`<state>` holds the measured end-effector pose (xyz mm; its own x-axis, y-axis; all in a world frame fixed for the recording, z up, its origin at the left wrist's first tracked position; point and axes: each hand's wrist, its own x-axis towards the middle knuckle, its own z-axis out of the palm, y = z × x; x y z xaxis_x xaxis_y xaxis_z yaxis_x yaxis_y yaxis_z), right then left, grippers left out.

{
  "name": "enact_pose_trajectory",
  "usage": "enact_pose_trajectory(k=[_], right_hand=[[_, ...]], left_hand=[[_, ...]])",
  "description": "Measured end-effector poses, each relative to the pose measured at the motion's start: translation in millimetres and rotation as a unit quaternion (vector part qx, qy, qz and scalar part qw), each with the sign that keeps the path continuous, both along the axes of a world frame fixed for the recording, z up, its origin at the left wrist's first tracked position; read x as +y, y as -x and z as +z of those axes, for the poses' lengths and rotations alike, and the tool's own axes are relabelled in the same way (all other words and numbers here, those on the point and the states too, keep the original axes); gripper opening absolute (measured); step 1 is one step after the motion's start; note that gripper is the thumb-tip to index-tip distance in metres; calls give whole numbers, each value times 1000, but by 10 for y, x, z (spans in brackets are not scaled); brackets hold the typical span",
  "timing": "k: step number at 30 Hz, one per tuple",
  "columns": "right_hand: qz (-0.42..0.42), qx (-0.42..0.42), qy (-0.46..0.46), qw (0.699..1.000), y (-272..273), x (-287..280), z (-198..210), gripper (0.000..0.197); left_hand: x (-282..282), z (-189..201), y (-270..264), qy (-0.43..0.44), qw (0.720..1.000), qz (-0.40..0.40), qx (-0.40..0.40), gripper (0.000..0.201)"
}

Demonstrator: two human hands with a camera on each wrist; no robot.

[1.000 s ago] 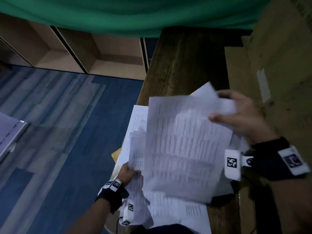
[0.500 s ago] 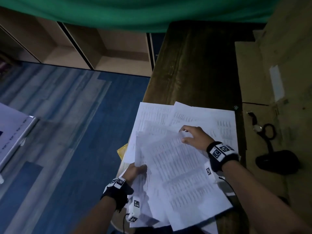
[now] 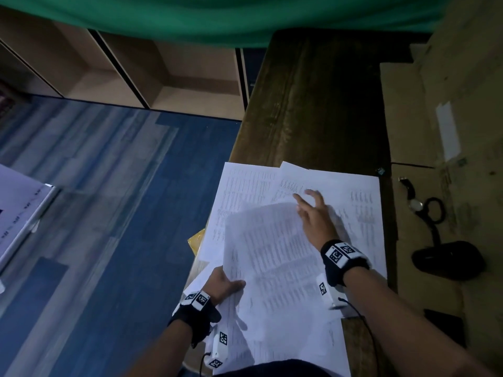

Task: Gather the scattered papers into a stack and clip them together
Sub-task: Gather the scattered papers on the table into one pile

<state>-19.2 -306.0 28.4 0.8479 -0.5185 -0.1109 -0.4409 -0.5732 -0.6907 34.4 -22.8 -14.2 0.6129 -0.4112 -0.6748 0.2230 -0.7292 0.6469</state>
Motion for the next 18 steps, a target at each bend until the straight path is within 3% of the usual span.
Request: enact_pose_trajectory(k=[4,8,10,13,16,18], right_hand=[[-106,2,82,991,274,-221,-36,28],[-153,123,11,981,589,-309,-149,28],[-143,153,-50,977,706,-270,-229,27],[-62,163,-103,979,778,-49,-333,25],[-4,133,-164,977,746,225,-430,25],[-27,110,-176,978,683,294,-464,25]], left_hand=[[8,-12,17,-1,999,33,-12,16],[72,8,24,24,996,78,25,22],[54,12,41,48,993,101,46,20],[-56,56,98,95,986,116,78,15],[-121,65,78,50,997,26,45,35],[-95,50,11,32,999,-2,11,32]])
